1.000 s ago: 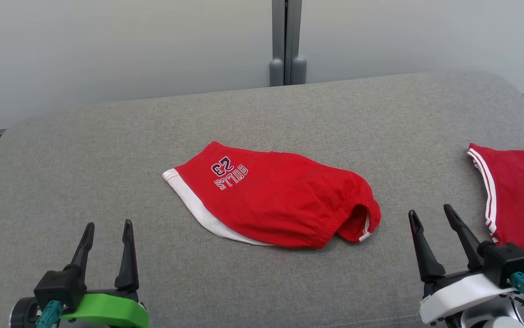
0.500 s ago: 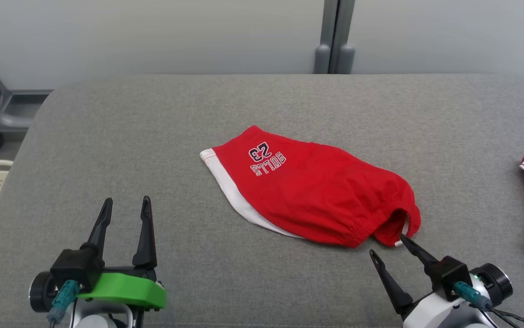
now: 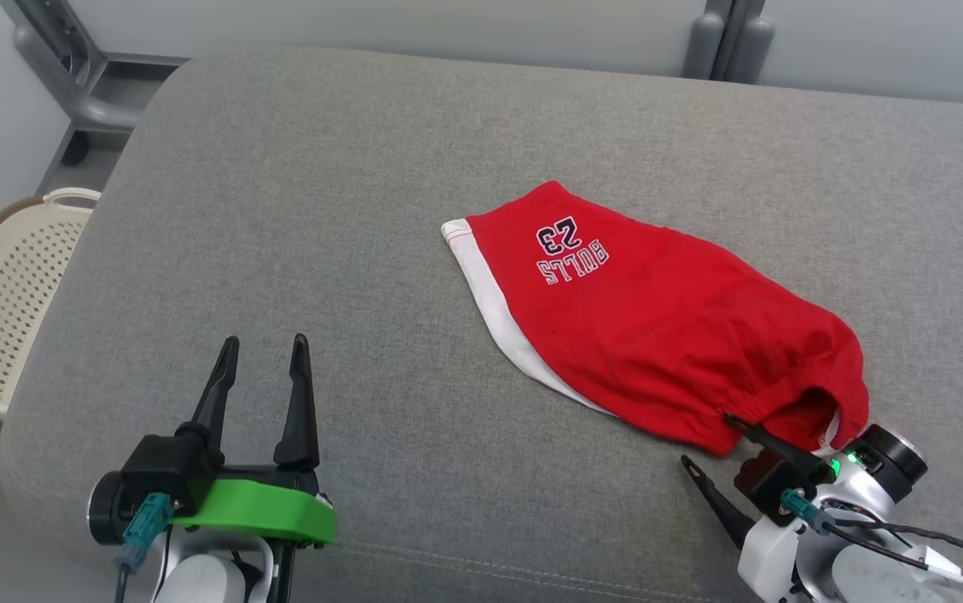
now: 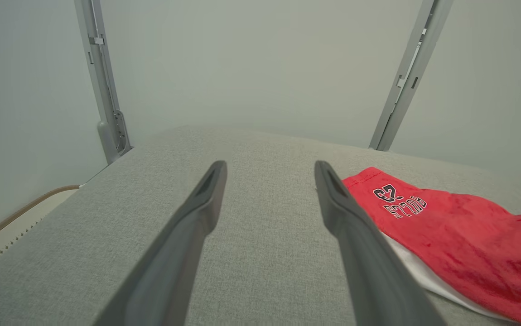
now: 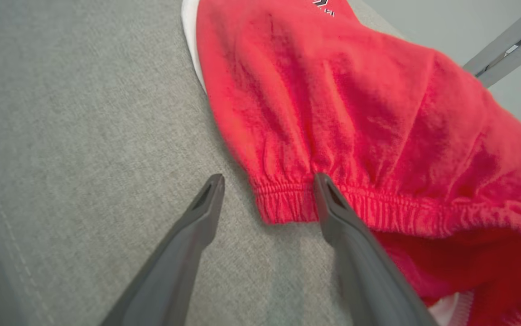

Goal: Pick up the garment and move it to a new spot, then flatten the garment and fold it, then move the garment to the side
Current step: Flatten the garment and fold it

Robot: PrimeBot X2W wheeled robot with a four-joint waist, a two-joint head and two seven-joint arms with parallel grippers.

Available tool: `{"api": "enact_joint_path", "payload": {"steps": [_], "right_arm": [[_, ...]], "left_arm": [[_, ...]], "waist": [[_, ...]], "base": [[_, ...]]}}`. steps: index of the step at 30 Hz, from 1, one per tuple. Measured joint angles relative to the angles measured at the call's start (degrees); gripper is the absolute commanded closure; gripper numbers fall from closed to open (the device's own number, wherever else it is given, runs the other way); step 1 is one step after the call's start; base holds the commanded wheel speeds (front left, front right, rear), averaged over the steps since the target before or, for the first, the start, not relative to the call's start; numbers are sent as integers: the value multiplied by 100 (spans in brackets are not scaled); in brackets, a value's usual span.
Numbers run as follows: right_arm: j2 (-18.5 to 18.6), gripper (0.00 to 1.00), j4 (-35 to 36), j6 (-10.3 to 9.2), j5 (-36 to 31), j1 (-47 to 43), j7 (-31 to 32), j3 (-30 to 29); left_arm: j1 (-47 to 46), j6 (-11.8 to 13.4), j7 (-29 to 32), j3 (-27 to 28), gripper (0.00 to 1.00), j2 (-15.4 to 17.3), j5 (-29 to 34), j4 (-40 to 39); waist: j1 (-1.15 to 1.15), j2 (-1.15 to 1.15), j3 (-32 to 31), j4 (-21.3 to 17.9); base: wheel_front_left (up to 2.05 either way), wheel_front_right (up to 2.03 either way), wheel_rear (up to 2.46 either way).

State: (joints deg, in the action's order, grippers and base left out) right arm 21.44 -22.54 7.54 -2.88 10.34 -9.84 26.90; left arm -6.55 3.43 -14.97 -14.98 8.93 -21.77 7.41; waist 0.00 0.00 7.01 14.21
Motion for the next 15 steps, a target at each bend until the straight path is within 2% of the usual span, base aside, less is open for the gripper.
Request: {"api": "enact_joint_path", "payload": {"steps": [5,6,7,8,12,15], "right_arm": [[15,0,-419,0,-161,383,68,176],[7,53,-488,0,-160,431,67,196],[-8,96,-550,0,-153,477,68,218],[-25,100,-590,0,-111,521,67,230],[-62,100,-581,0,231,602,67,360],[37,100,-99,-1,789,621,210,682]], "left_arm": [[-32,-112,1,82,0,-125,100,37],[-36,-140,1,108,0,-146,123,52],[-44,-151,0,124,0,-167,137,62],[-58,-179,1,140,0,-191,159,74],[-81,-246,1,204,0,-247,241,116],[-83,-290,0,283,0,-269,335,141]], "waist": [[0,0,192,148],[0,0,222,164],[0,0,248,176],[0,0,271,185],[0,0,305,131],[1,0,317,-13]], "base": [[0,0,0],[0,0,0],[0,0,0],[0,0,0],[0,0,0],[0,0,0]]}}
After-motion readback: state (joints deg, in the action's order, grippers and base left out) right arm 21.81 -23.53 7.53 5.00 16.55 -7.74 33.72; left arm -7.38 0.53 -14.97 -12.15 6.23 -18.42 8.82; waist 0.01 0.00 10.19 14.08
